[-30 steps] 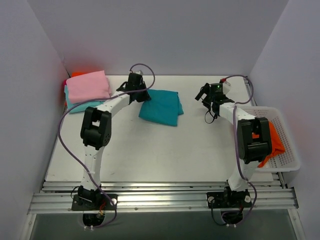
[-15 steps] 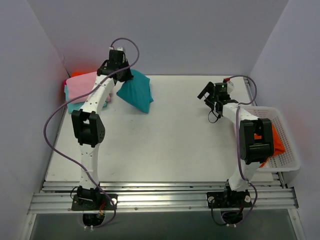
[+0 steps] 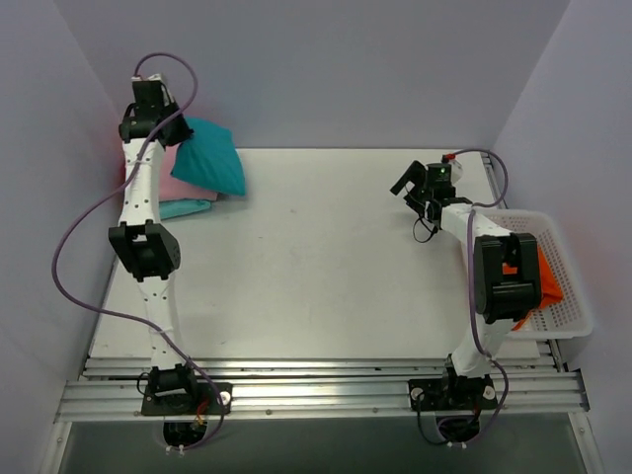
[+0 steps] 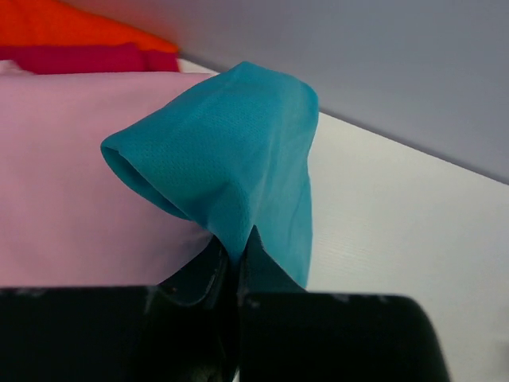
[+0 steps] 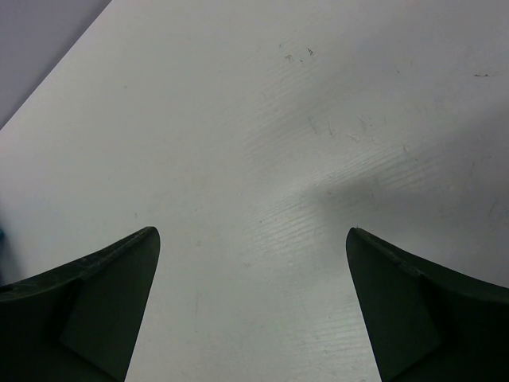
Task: Fold and stack the t-shirts
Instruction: Put the neatly folded tshirt into the corner of the board with the left arm
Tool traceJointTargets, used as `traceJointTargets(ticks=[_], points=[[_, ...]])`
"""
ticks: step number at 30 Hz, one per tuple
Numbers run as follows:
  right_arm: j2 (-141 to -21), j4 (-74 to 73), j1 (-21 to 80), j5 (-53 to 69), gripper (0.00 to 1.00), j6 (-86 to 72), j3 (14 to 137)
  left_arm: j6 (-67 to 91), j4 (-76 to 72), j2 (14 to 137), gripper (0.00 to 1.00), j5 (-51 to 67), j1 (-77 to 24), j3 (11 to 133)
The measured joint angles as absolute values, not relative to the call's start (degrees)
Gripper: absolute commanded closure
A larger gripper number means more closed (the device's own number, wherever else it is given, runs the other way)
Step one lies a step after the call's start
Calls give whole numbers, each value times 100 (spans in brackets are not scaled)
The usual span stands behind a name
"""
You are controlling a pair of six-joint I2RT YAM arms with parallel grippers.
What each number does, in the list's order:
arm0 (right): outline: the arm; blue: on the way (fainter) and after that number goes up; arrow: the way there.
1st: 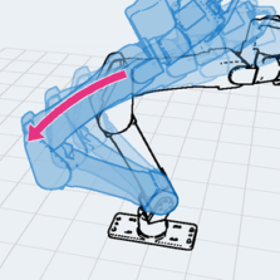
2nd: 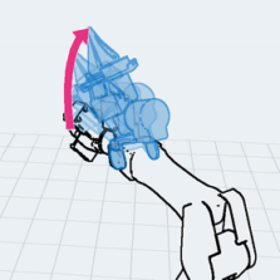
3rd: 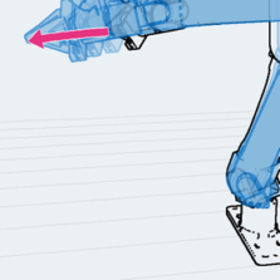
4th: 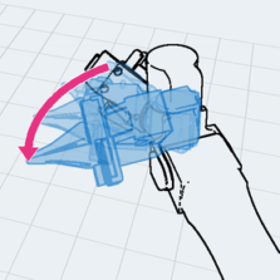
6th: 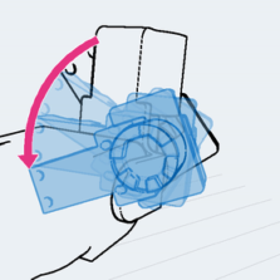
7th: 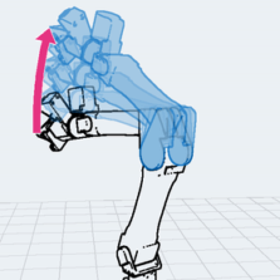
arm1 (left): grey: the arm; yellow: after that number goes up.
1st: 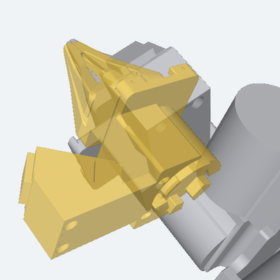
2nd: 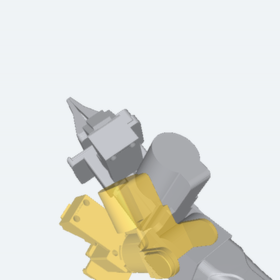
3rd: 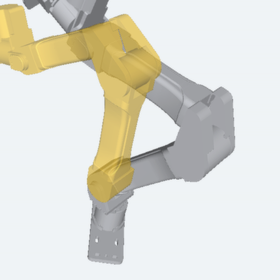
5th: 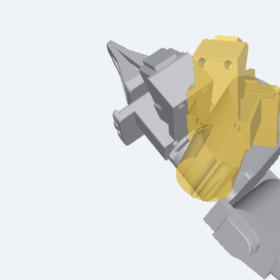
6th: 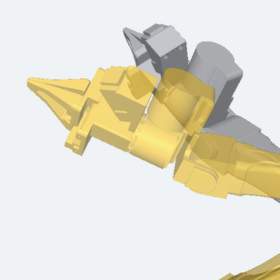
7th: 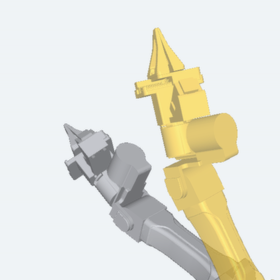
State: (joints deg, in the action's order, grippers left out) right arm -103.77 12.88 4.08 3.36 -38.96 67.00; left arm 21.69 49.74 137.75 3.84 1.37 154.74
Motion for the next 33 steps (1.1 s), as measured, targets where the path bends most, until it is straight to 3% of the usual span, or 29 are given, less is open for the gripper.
traceJointTargets(ticks=[6,8,9,10,19,24,33], points=[[-10652,1356,405,495,0,-3911,6742,2003,5253,13775,95,268,1192,15246],[-10777,1361,405,550,0,-3918,6755,1970,5253,13775,67,217,1389,15246],[-10847,1358,405,576,0,-3920,6761,1946,5253,13775,44,213,1450,15246],[-10906,1363,405,604,0,-3922,6770,1933,5251,13775,4,215,1492,15238],[-11157,1400,405,768,0,-3935,6910,2331,5188,13952,6,-58,1649,15026],[-11157,1400,405,777,0,-3918,6919,2543,4901,13699,6,-440,1712,14070],[-11107,1431,545,681,0,-3732,6928,2753,4060,11343,6,-1315,1503,11710]])
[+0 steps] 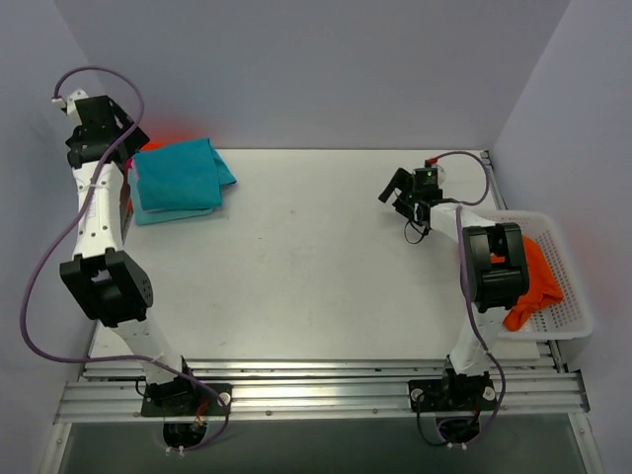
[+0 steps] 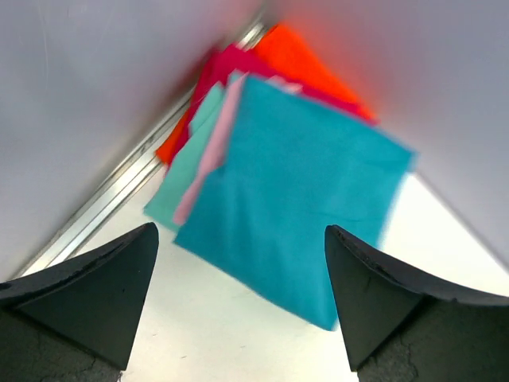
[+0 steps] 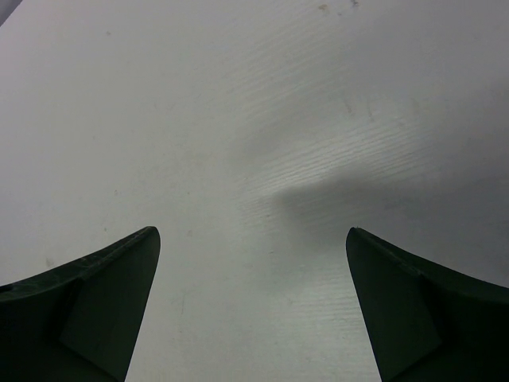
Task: Fold and stack the t-shirts
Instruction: Put the neatly folded tshirt into the corner of the board with the left arm
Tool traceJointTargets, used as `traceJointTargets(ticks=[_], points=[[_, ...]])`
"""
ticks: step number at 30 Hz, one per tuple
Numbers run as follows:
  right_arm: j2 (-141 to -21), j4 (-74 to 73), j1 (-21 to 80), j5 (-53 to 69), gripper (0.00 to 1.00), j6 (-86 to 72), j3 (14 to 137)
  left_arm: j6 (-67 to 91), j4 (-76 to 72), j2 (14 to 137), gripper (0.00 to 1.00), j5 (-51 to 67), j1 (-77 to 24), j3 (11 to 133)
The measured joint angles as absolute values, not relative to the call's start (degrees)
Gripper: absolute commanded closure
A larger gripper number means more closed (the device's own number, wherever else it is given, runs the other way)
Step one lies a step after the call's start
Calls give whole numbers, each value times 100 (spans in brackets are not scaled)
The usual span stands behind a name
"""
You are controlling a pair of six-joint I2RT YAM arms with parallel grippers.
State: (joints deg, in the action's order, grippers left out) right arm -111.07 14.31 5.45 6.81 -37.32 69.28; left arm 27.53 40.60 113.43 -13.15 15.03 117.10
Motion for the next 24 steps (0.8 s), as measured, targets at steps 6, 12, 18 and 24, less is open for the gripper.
traceJointTargets(ticks=[6,12,18,24], points=[[-10575,1446,1406,456,0,-3144,6941,2722,2891,9258,6,-1756,19,10447],[-9535,1686,2683,-49,0,-2432,6934,2722,1806,7461,6,-1776,-1081,7452],[-8473,1907,2991,-714,0,-2091,6438,2803,1378,7094,6,-1806,-1538,5601],[-7669,1632,3284,-1494,0,-2097,5778,2615,1011,7030,6,-1944,-2318,5575]])
